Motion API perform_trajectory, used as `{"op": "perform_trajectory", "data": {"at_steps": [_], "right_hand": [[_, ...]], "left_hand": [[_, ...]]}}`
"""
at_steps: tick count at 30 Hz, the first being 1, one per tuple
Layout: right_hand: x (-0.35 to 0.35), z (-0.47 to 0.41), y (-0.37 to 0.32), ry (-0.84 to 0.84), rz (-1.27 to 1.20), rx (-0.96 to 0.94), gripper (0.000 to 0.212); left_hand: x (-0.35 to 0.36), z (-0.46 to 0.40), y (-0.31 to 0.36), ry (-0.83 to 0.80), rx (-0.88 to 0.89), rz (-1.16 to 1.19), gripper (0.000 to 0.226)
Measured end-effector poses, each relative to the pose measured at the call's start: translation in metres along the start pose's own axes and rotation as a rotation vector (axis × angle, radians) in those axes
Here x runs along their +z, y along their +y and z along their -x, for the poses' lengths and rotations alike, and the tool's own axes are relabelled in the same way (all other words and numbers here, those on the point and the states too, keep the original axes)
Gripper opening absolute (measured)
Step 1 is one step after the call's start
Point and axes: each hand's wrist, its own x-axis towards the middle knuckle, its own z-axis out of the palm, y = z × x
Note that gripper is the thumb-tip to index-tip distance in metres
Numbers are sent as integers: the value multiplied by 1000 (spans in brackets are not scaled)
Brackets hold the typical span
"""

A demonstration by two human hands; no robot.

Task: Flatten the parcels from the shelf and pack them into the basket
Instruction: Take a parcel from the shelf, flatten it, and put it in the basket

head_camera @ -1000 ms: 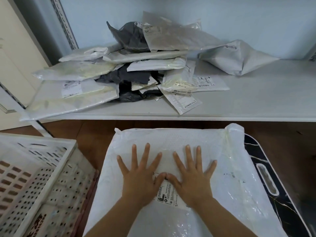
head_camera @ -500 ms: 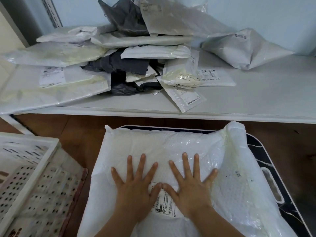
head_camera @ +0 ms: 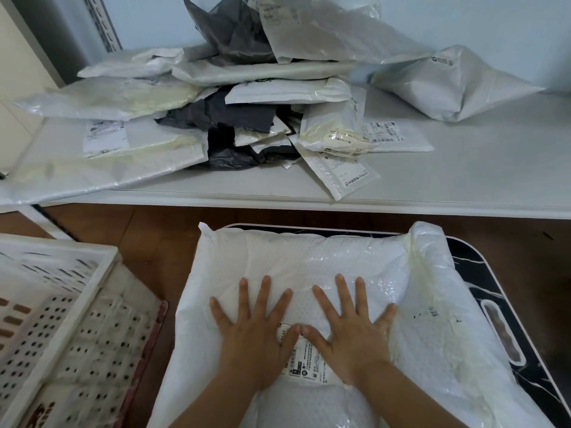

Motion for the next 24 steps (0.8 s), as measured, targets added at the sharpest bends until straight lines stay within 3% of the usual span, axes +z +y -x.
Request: {"op": "perform_trajectory", "data": {"at_steps": [6, 9, 15, 20, 24], "right_hand": [[-8, -12, -1, 128, 15, -6, 69], [-25, -39, -7, 149, 72, -106, 64], [-17, -67, -8, -45, 70, -65, 71], [-31, -63, -2, -83, -36, -119, 78], [-31, -23, 42, -58, 194, -61, 77]], "left_hand": [[1, 1, 0, 6, -7, 11, 62], [4, 0, -1, 13, -1, -14, 62], [6, -6, -1, 20, 5, -26, 66], [4, -6, 0, -2, -8, -20, 64], [4, -4, -2, -23, 0, -30, 62]]}}
